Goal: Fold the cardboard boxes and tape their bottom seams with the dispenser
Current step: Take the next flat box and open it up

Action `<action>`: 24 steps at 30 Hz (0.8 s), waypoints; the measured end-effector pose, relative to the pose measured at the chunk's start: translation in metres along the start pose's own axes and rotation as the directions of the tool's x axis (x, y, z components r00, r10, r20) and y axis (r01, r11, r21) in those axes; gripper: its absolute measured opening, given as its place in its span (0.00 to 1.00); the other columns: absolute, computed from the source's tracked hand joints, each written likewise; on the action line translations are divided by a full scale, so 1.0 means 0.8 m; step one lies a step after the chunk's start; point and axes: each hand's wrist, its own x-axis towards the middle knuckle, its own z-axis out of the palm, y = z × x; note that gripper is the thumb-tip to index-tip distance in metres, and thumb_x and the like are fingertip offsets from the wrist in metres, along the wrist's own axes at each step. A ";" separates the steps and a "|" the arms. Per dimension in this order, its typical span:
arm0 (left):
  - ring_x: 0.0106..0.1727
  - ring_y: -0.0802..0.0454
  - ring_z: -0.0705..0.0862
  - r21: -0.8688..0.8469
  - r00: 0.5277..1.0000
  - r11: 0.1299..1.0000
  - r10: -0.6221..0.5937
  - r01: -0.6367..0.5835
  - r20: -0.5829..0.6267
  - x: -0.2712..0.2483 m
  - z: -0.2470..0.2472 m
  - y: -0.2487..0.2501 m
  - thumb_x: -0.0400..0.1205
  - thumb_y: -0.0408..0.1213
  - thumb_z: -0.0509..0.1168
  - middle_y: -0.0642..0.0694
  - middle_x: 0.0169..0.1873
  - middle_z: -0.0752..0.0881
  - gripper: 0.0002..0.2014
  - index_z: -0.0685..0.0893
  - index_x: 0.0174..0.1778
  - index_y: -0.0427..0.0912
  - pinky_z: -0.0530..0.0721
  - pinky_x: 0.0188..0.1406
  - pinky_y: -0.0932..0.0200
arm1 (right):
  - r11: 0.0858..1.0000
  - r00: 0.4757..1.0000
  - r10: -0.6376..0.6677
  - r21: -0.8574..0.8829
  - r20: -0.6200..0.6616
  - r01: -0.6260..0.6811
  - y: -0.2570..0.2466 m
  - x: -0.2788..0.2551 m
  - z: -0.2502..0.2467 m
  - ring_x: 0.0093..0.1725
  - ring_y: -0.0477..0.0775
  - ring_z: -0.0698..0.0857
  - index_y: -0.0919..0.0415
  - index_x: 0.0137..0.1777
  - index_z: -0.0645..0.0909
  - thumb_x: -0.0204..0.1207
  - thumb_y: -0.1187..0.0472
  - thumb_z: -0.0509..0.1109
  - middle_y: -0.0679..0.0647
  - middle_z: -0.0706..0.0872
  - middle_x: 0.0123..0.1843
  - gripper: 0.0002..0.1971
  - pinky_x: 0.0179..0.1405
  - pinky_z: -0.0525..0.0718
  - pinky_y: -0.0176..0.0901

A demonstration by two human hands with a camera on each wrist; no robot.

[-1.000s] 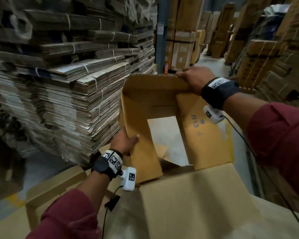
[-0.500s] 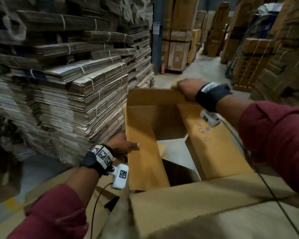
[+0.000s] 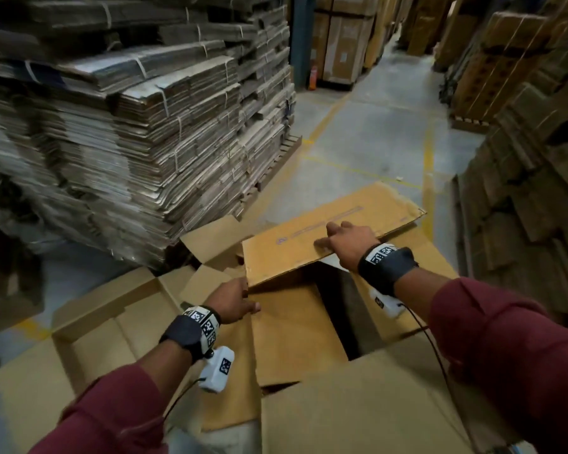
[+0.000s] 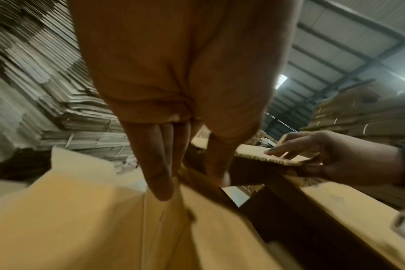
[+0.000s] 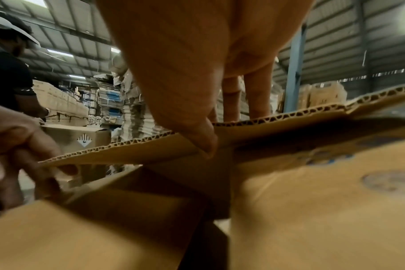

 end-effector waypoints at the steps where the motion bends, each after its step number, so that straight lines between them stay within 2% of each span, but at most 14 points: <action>1: 0.63 0.43 0.89 -0.020 1.000 1.000 -0.008 0.008 0.003 -0.006 0.010 -0.009 0.80 0.43 0.78 0.47 0.60 0.90 0.22 0.82 0.70 0.53 0.91 0.57 0.42 | 1.000 1.000 0.009 0.016 0.001 -0.010 -0.008 -0.008 0.016 0.68 0.63 0.76 0.37 0.78 0.71 0.82 0.65 0.64 0.55 0.72 0.70 0.29 0.39 0.76 0.52; 4: 0.68 0.38 0.86 -0.086 0.999 0.996 -0.027 0.031 0.042 -0.025 0.044 -0.013 0.77 0.49 0.81 0.45 0.69 0.86 0.37 0.74 0.82 0.55 0.91 0.58 0.43 | 0.996 0.998 0.047 0.075 0.038 -0.049 -0.026 -0.029 0.073 0.70 0.63 0.73 0.39 0.81 0.67 0.82 0.62 0.67 0.55 0.69 0.72 0.30 0.40 0.79 0.53; 6: 0.74 0.40 0.82 -0.054 1.000 0.998 -0.023 0.023 0.000 -0.026 0.064 -0.003 0.77 0.51 0.81 0.45 0.76 0.81 0.45 0.65 0.87 0.52 0.85 0.65 0.49 | 0.984 0.992 0.102 0.141 0.073 -0.112 -0.021 -0.041 0.104 0.71 0.63 0.71 0.40 0.81 0.66 0.83 0.64 0.63 0.56 0.68 0.73 0.29 0.44 0.81 0.54; 9: 0.75 0.38 0.80 0.032 0.994 0.999 0.035 -0.032 -0.103 -0.019 0.095 0.017 0.76 0.55 0.80 0.43 0.79 0.78 0.51 0.57 0.90 0.52 0.82 0.63 0.51 | 0.969 0.988 0.124 0.203 0.089 -0.139 0.000 -0.061 0.138 0.71 0.62 0.72 0.39 0.80 0.66 0.82 0.68 0.61 0.55 0.69 0.74 0.31 0.47 0.85 0.55; 10: 0.76 0.36 0.79 0.048 0.990 0.998 0.041 -0.035 -0.134 -0.017 0.105 0.025 0.75 0.55 0.80 0.41 0.82 0.74 0.54 0.52 0.90 0.52 0.83 0.64 0.49 | 0.971 0.989 0.112 0.203 0.093 -0.129 0.006 -0.068 0.146 0.72 0.61 0.72 0.39 0.79 0.67 0.81 0.68 0.63 0.54 0.69 0.74 0.31 0.46 0.85 0.54; 12: 0.81 0.33 0.74 0.056 0.978 0.998 -0.012 0.024 -0.207 -0.014 0.120 0.045 0.76 0.54 0.80 0.35 0.90 0.56 0.61 0.40 0.92 0.50 0.81 0.71 0.46 | 0.969 0.989 0.094 0.218 0.117 -0.118 0.013 -0.082 0.150 0.72 0.60 0.73 0.38 0.78 0.70 0.81 0.67 0.64 0.52 0.71 0.74 0.30 0.47 0.82 0.51; 13: 0.84 0.33 0.69 0.069 0.970 0.997 -0.020 0.038 -0.241 -0.012 0.127 0.053 0.77 0.54 0.79 0.35 0.91 0.49 0.61 0.38 0.92 0.48 0.78 0.75 0.46 | 0.965 0.986 0.087 0.235 0.143 -0.119 0.013 -0.091 0.148 0.72 0.60 0.75 0.37 0.78 0.72 0.82 0.65 0.64 0.52 0.73 0.74 0.28 0.50 0.83 0.51; 15: 0.90 0.36 0.57 0.174 0.974 0.985 0.036 0.004 -0.225 -0.008 0.133 0.064 0.80 0.57 0.76 0.36 0.91 0.46 0.56 0.44 0.92 0.45 0.69 0.84 0.45 | 0.950 0.977 0.036 0.295 0.209 -0.098 0.011 -0.116 0.140 0.72 0.61 0.78 0.39 0.80 0.72 0.83 0.58 0.66 0.54 0.77 0.74 0.27 0.59 0.84 0.54; 17: 0.91 0.36 0.50 0.338 0.989 0.939 0.104 -0.065 -0.100 -0.003 0.139 0.065 0.81 0.62 0.72 0.35 0.91 0.48 0.49 0.56 0.91 0.43 0.65 0.86 0.40 | 0.915 0.970 -0.087 0.403 0.225 -0.012 0.008 -0.157 0.131 0.70 0.59 0.81 0.41 0.82 0.72 0.78 0.46 0.75 0.53 0.81 0.73 0.31 0.63 0.82 0.52; 20: 0.91 0.36 0.49 0.399 0.994 0.911 0.106 -0.107 0.025 0.000 0.150 0.054 0.82 0.60 0.72 0.34 0.91 0.50 0.47 0.59 0.89 0.41 0.64 0.85 0.36 | 0.801 0.902 -0.291 0.597 0.319 0.047 -0.001 -0.235 0.102 0.69 0.51 0.82 0.38 0.80 0.73 0.59 0.30 0.83 0.45 0.83 0.72 0.47 0.66 0.81 0.49; 22: 0.91 0.37 0.50 0.401 0.991 0.908 0.132 -0.121 0.000 0.004 0.156 0.048 0.81 0.61 0.72 0.34 0.91 0.51 0.46 0.61 0.89 0.40 0.65 0.85 0.35 | 0.746 0.835 -0.378 0.665 0.399 0.021 -0.002 -0.276 0.086 0.69 0.47 0.81 0.36 0.80 0.72 0.48 0.23 0.81 0.42 0.83 0.72 0.55 0.69 0.82 0.49; 24: 0.91 0.37 0.50 0.376 0.989 0.918 0.146 -0.128 -0.020 0.006 0.156 0.045 0.81 0.61 0.73 0.35 0.90 0.53 0.46 0.62 0.88 0.41 0.65 0.85 0.35 | 0.734 0.801 -0.416 0.679 0.431 0.015 0.003 -0.298 0.071 0.71 0.45 0.80 0.36 0.81 0.70 0.42 0.21 0.81 0.41 0.82 0.72 0.61 0.71 0.81 0.49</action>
